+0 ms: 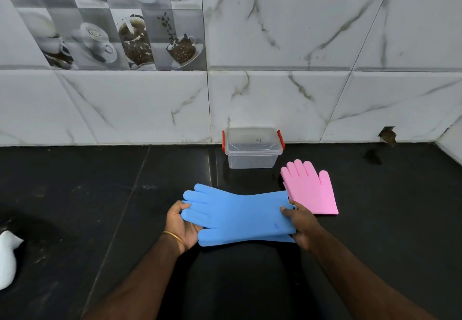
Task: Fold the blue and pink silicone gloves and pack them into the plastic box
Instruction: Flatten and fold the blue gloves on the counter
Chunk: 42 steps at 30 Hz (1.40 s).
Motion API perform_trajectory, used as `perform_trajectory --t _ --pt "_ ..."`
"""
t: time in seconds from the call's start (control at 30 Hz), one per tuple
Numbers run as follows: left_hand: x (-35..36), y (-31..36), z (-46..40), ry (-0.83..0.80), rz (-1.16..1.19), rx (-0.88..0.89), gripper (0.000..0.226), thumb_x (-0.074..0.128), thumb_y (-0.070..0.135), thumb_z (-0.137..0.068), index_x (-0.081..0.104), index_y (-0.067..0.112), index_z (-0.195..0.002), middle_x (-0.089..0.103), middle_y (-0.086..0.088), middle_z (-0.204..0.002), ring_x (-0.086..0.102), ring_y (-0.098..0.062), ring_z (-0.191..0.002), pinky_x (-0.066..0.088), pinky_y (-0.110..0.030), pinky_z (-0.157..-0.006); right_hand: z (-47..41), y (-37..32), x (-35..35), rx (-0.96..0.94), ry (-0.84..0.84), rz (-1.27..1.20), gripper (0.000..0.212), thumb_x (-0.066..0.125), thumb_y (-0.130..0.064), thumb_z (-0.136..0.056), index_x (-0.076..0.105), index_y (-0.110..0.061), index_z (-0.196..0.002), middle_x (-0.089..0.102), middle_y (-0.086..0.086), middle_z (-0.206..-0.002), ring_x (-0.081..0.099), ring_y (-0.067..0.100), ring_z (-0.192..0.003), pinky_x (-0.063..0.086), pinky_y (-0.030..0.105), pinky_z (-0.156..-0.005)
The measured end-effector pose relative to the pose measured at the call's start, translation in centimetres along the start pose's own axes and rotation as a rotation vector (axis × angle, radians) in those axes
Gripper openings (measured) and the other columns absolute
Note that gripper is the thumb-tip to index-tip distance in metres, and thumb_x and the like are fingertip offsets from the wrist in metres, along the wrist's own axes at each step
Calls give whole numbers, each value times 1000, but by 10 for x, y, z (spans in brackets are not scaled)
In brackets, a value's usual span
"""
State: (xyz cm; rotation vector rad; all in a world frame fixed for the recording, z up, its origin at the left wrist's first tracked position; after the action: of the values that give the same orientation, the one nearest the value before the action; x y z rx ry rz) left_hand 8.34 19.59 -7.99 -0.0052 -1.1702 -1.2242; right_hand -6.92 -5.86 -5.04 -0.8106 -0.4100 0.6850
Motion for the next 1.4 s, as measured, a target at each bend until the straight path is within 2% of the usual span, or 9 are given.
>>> perform_trajectory --t 0.23,0.37,0.47,0.6,0.7,0.83,0.93,1.07,1.4 --pt "2 9 2 -12 -71 -54 41 57 43 -85 75 11 -103 73 -14 -107 70 -33 -98 53 -50 -88 -4 -5 -6 -117 48 165 35 55 -5 -98 55 -12 -132 64 9 -120 66 30 -104 56 48 -91" --pt "-11 27 2 99 -427 -27 34 70 32 -85 71 8 -109 73 -19 -107 71 -36 -97 57 -51 -77 -2 -7 -14 -188 76 241 30 57 0 -94 60 -17 -119 63 -8 -93 65 12 -84 54 24 -64" --pt "-22 44 2 254 -686 93 32 77 13 -79 67 4 -108 71 -25 -107 71 -39 -93 58 -53 -81 -5 -5 -20 -208 104 329 37 61 -2 -92 59 -10 -128 61 -1 -106 63 14 -90 54 28 -77" --pt "-21 56 1 323 -948 223 37 80 4 -73 66 9 -107 72 -16 -102 70 -33 -94 57 -50 -87 -7 -4 -24 -268 134 394 40 67 -3 -89 58 -9 -127 60 2 -111 62 16 -96 52 23 -70" --pt "-17 58 5 375 -1108 294 44 83 8 -69 64 12 -109 71 -11 -105 68 -28 -96 56 -45 -88 -7 -5 -28 -335 171 458 40 72 -2 -84 61 -9 -121 62 2 -113 60 18 -104 51 28 -84" --pt "10 63 21 541 -1752 491 56 79 35 -71 61 22 -122 62 -2 -120 57 -29 -111 46 -38 -96 -5 -5 -32 -430 247 572 37 79 2 -74 67 -8 -107 70 3 -104 64 15 -94 50 27 -85" --pt "51 25 25 187 -1852 582 42 73 41 -79 64 25 -117 63 4 -118 55 -22 -112 41 -35 -99 -4 1 -35 -436 295 632 31 82 0 -72 67 -11 -98 70 5 -98 64 16 -90 50 28 -83" --pt "85 -45 19 -258 -2002 426 44 66 51 -81 60 32 -121 57 8 -122 51 -13 -118 39 -31 -105 -1 12 -36 -409 371 635 28 81 -9 -71 66 -11 -95 70 4 -92 65 20 -90 49 30 -79" --pt "108 -93 12 -420 -2352 523 33 47 33 -95 56 21 -124 53 -6 -123 51 -31 -108 47 -42 -85 5 21 -37 -212 377 668 41 86 -29 -67 57 -17 -92 63 -1 -92 57 10 -78 42 27 -61"
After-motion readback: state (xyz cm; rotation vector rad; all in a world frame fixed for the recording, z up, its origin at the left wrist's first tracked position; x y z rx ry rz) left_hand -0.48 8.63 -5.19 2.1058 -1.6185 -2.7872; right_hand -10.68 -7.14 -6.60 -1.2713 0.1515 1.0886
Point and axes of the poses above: each hand's wrist, its own z-axis away from the middle knuckle, its own x-axis out of the palm, y = z × x, the point moved 6 cm from there along -z, towards the middle knuckle
